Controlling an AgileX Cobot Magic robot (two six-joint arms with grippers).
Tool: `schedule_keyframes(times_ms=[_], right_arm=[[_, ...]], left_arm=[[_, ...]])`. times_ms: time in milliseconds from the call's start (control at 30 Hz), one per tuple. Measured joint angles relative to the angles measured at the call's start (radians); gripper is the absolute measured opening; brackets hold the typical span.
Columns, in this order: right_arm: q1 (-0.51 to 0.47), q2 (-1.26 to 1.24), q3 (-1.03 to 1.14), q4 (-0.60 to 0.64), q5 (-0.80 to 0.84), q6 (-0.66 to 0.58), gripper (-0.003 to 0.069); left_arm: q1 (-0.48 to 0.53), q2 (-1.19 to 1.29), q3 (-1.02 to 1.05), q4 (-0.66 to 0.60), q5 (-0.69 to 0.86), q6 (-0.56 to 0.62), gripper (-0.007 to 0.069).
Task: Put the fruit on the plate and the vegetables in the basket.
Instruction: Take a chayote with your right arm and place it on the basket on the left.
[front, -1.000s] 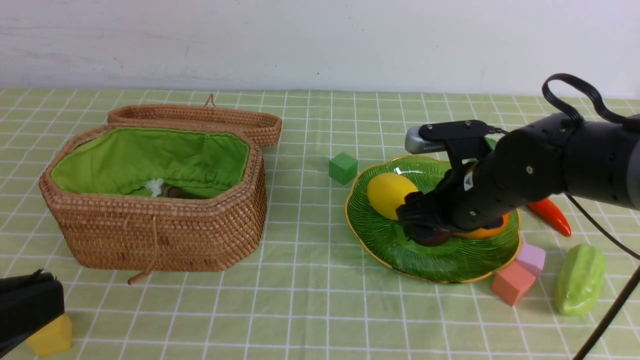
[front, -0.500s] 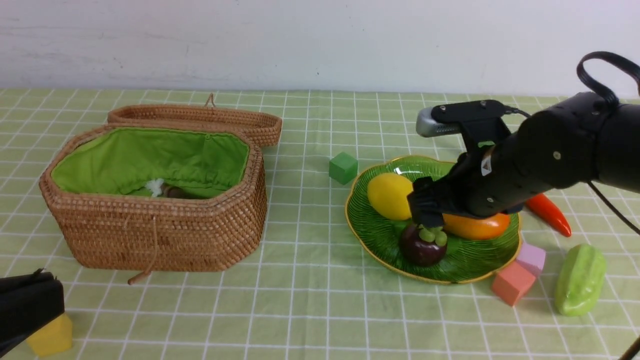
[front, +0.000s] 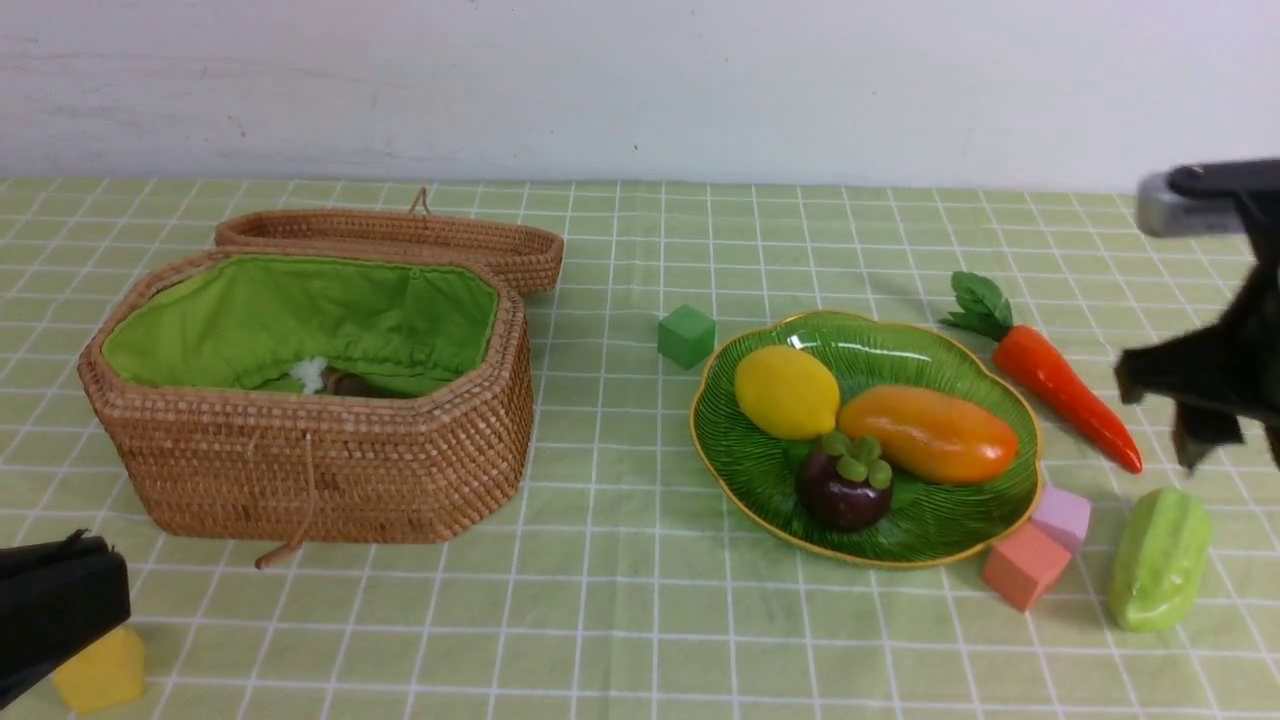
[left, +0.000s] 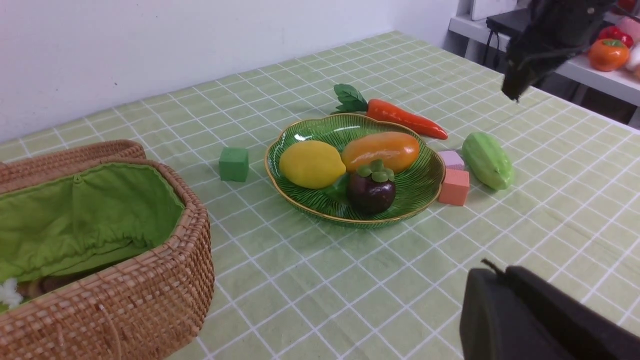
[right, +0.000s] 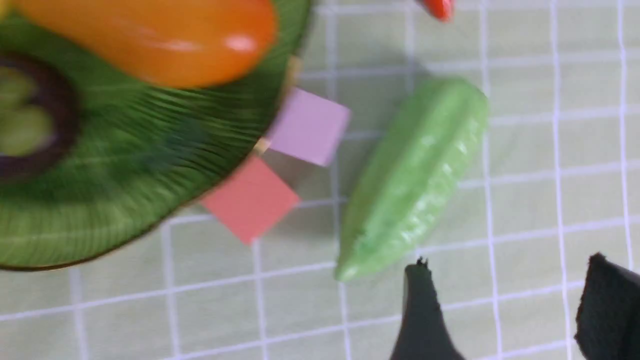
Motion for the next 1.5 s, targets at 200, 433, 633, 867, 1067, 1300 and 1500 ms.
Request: schedule_keyframes(times_ms=[200,433,633,867,1067,1300,1500], right_arm=[[-0.148,0.024,0.196,0.173,-0.225,0.022,0.0477],[-0.215,0.131,0.22,0.24,-0.426,0.025,0.0618],[-0.218,0.232,0.22,0.243,-0.486,0.025,0.0571],[-0.218,0.284,0.219,0.243,-0.484,-0.014,0.0454],[-0.218,0.244,0.22,0.243,-0.41,-0.121,0.0454],[-0.188,0.014,0.167,0.297,-0.208,-0.16,0.0454],[0.052,-0.094,-0.035,0.453,-0.117,-0.272,0.0454]], left_arm=[[0.0,0.0,0.0,0.0,-0.015,0.0,0.0008],[0.0,0.0,0.0,0.0,-0.016,0.0,0.0008],[0.0,0.0,0.0,0.0,-0.016,0.0,0.0008],[0.0,0.0,0.0,0.0,-0.016,0.0,0.0008],[0.0,0.0,0.0,0.0,-0.014,0.0,0.0008],[0.0,0.0,0.0,0.006,-0.013,0.0,0.0006],[0.0,0.0,-0.03,0.153,0.019,-0.108,-0.001]])
